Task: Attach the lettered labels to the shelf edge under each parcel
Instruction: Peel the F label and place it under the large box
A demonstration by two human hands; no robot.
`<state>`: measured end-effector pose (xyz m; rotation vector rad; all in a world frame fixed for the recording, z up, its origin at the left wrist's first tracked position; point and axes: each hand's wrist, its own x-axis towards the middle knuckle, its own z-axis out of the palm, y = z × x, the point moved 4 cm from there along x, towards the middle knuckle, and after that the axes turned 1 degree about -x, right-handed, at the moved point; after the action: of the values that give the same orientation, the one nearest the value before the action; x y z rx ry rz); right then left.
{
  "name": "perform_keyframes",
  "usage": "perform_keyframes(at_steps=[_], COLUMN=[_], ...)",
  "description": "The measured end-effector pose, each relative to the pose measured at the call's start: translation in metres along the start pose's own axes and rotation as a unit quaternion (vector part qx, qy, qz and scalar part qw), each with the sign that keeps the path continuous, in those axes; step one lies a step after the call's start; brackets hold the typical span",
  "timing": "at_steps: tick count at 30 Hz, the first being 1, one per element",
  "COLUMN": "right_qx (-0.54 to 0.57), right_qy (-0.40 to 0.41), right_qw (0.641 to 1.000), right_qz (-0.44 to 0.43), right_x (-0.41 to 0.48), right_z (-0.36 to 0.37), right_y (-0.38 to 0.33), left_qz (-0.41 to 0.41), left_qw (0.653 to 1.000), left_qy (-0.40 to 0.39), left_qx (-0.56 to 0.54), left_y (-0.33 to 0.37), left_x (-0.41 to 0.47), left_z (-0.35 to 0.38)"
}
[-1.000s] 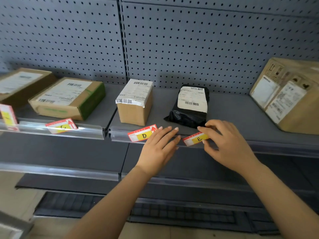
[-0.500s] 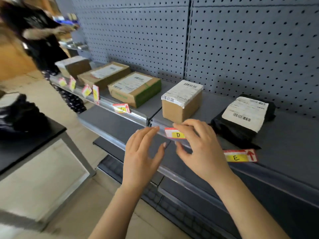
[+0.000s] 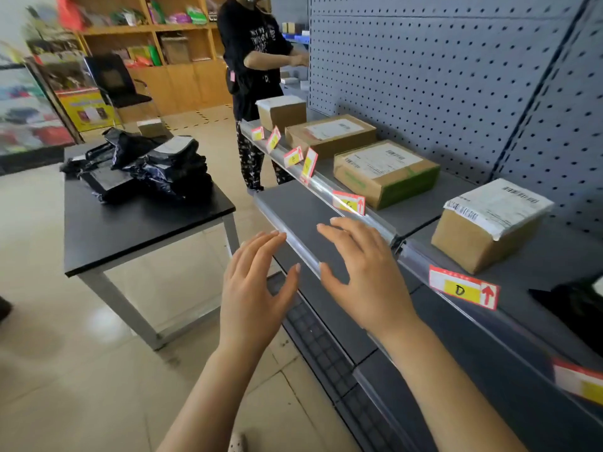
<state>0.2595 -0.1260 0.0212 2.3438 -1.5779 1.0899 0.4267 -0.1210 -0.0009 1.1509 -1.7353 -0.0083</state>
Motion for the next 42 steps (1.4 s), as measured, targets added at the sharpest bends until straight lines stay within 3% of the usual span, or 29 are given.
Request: perform_keyframes(at_steps=[9, 19, 31, 42], right_qx=[-0.041, -0.110, -0.166, -0.269], right_qy=[0.006, 0.036, 0.051, 0.050], right_qw=[0.999, 0.990, 0.978, 0.934], right_qz=[0.004, 0.075, 0.112, 0.229], right_x=[0.089, 0.169, 0.226, 0.213], right_z=[0.088, 0.147, 0.169, 0.148], right_y=[-0.029, -0.026, 0.035, 0.083], left_qz=[-0.013, 0.090, 0.139, 0.173], left_qw=[0.999, 0.992, 0.975, 0.950], left_qy=[-0.019, -0.063, -0.114, -0.187], left_qx=[-0.034, -0.062, -0.127, -0.179], left_y=[-0.122, -0.220, -0.247, -0.241], left_x=[0.069, 0.158, 0.231, 0.249], left_z=[-0.006, 0.010, 0.095, 0.172])
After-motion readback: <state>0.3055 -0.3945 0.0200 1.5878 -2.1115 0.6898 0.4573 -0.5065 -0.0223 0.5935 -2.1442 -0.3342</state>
